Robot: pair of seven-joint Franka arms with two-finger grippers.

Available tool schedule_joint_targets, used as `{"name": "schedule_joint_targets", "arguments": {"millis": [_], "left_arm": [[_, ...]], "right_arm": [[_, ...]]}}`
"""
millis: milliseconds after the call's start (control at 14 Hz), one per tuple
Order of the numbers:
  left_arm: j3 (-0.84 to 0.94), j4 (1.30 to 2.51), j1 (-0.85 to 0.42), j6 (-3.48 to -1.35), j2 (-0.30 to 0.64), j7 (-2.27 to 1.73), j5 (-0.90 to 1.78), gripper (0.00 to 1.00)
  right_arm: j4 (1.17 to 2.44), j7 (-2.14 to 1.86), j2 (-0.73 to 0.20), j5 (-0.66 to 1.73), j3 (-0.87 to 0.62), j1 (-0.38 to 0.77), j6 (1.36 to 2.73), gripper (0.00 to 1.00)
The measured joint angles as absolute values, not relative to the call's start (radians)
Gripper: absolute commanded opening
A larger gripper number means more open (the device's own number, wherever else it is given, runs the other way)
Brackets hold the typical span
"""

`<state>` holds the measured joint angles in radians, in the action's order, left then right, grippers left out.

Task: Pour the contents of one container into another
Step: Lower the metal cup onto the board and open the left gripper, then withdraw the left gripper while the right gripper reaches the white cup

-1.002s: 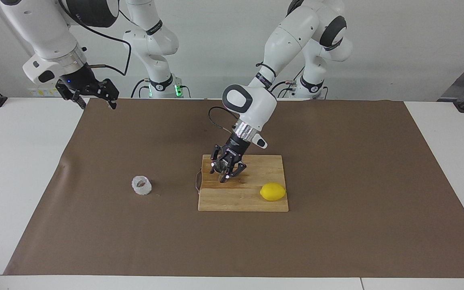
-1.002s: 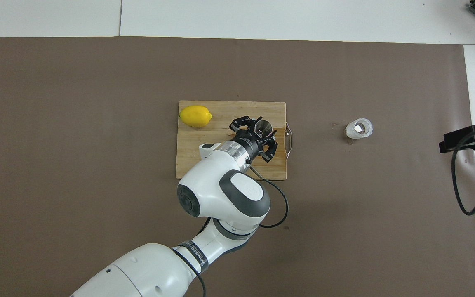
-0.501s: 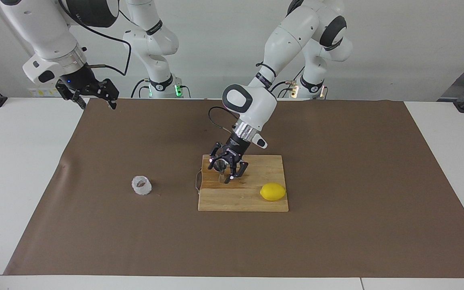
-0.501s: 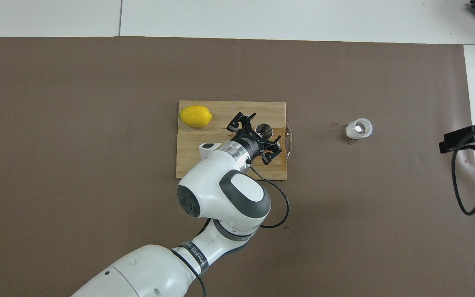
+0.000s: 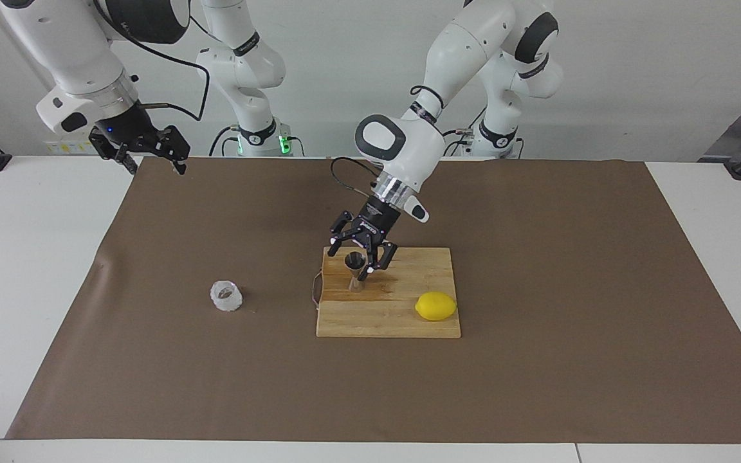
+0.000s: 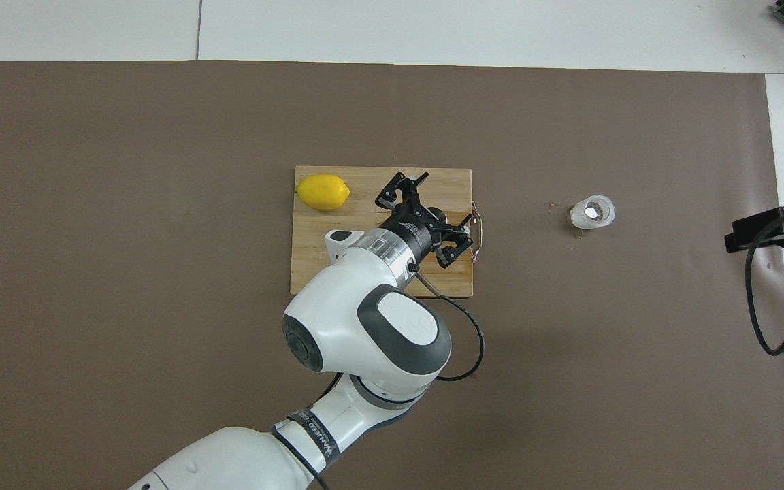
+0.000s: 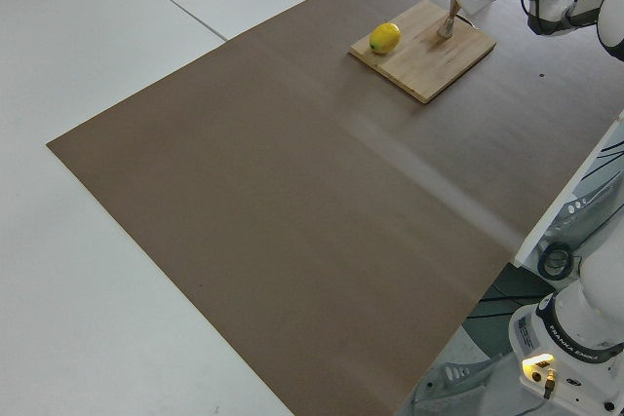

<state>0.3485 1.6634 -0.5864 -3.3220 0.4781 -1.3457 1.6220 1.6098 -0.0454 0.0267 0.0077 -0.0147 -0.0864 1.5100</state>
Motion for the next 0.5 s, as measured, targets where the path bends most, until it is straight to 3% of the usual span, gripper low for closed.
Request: {"name": "schedule_joint_targets", "arguments": {"millis": [501], "left_arm": [[0.335, 1.710, -0.579, -3.331, 0.418, -1.152, 1.622, 1.00]], "right_arm": [[1.610, -0.045, 0.027, 0.008, -0.015, -0.086, 1.510, 1.00]]}}
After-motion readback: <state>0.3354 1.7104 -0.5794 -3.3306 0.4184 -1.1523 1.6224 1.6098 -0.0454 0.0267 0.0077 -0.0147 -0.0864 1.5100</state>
